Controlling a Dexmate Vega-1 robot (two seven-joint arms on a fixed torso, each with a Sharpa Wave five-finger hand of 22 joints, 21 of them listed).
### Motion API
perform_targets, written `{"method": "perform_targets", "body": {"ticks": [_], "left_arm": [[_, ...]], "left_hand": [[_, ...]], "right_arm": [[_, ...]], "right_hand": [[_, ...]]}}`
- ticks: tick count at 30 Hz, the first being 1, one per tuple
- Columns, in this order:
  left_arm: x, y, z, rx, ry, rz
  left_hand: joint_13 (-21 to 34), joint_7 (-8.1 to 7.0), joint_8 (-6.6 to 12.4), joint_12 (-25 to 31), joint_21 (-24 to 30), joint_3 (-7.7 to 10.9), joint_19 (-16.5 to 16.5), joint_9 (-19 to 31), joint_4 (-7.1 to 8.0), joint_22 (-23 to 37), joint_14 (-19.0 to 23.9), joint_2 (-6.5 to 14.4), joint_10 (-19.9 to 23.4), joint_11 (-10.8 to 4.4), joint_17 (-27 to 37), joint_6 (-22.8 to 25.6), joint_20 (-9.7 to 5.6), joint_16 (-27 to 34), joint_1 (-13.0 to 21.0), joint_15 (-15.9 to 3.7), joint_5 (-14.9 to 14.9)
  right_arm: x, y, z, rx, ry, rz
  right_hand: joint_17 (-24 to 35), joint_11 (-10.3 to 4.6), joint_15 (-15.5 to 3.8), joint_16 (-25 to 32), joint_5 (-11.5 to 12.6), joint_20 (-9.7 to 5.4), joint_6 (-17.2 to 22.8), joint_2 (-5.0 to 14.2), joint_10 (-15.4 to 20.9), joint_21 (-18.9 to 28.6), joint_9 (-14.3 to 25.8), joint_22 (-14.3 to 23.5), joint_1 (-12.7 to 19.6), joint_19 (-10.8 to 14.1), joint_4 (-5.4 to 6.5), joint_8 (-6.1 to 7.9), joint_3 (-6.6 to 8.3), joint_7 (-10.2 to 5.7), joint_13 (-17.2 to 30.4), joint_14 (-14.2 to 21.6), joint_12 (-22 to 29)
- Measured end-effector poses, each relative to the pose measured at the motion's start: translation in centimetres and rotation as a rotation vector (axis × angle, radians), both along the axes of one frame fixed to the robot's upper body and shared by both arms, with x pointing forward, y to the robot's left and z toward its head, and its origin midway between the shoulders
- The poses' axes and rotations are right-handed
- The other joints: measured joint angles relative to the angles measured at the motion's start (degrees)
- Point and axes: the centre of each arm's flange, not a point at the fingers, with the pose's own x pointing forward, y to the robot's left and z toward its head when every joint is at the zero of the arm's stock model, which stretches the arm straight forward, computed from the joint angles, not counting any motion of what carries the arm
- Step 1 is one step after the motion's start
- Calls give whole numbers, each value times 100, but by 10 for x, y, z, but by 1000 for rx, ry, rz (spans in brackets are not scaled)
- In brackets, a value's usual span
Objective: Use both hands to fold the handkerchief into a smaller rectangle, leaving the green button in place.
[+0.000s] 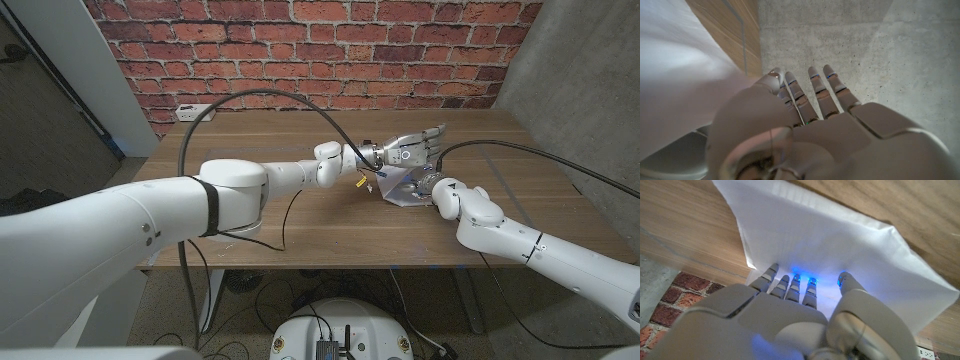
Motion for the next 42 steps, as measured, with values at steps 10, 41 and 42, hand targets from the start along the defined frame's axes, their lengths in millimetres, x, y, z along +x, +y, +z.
{"method": "perform_targets", "body": {"ticks": [10,41,42], "left_arm": [[-11,-1,1,-113,-47,-32],[-38,25,-4,-252,-25,-130],[-39,25,-4,-253,-26,-132]], "left_hand": [[-26,-21,0,0,0,-2,-61,0,2,0,-60,-43,-150,-7,1,-113,61,0,-190,0,33],[-25,9,0,28,-26,1,-81,2,94,2,-122,-5,-180,24,2,-142,41,0,-349,0,33],[-25,9,0,28,-26,1,-81,2,94,2,-122,-5,-180,24,2,-142,41,0,-349,0,33]], "right_arm": [[2,1,2,-4,4,3],[-37,-13,28,-25,-77,-97],[-39,-13,28,-26,-78,-101]], "right_hand": [[0,0,0,0,0,0,-1,0,0,0,-2,0,0,0,0,2,0,1,0,0,0],[-1,46,-31,0,0,71,121,-2,46,1,10,0,-2,195,-47,42,-48,80,0,32,1],[0,54,-31,0,0,71,121,-21,53,1,10,0,-21,195,-47,42,-48,80,0,31,1]]}}
